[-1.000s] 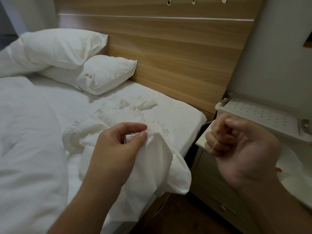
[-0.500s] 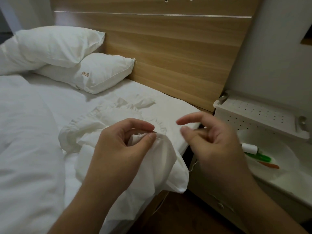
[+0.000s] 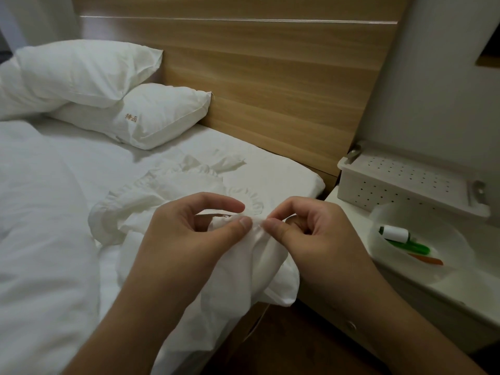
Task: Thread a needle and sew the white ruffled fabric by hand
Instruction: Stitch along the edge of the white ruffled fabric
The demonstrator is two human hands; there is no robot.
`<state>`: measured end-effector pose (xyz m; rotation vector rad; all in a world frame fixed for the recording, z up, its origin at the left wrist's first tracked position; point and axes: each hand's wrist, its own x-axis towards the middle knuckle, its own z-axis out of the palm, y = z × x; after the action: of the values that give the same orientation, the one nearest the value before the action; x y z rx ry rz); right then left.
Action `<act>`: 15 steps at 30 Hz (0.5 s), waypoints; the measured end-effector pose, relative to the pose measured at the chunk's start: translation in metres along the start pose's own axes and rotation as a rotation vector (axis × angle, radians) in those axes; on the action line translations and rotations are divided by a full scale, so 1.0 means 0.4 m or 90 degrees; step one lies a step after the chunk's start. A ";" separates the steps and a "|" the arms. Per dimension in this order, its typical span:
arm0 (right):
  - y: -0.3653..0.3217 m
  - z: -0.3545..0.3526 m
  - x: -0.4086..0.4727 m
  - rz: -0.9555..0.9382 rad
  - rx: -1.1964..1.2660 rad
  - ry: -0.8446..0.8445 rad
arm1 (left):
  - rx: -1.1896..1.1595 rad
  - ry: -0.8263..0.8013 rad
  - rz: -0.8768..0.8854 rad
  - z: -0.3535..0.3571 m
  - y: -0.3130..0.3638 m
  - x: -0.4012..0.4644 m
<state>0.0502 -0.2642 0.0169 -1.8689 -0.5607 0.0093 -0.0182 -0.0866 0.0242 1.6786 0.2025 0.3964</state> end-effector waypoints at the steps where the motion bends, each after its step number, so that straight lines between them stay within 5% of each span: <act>1: -0.001 -0.001 0.000 -0.001 -0.004 0.003 | -0.012 0.003 -0.010 -0.002 0.001 0.000; 8: -0.014 -0.019 0.000 0.057 0.108 -0.035 | -0.026 0.023 -0.009 0.000 0.004 -0.001; 15: -0.035 -0.013 -0.016 -0.023 0.069 -0.027 | -0.025 0.023 0.003 0.000 0.003 0.000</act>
<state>0.0408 -0.2676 0.0296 -1.7558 -0.6114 0.0548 -0.0185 -0.0869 0.0254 1.6339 0.2163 0.4319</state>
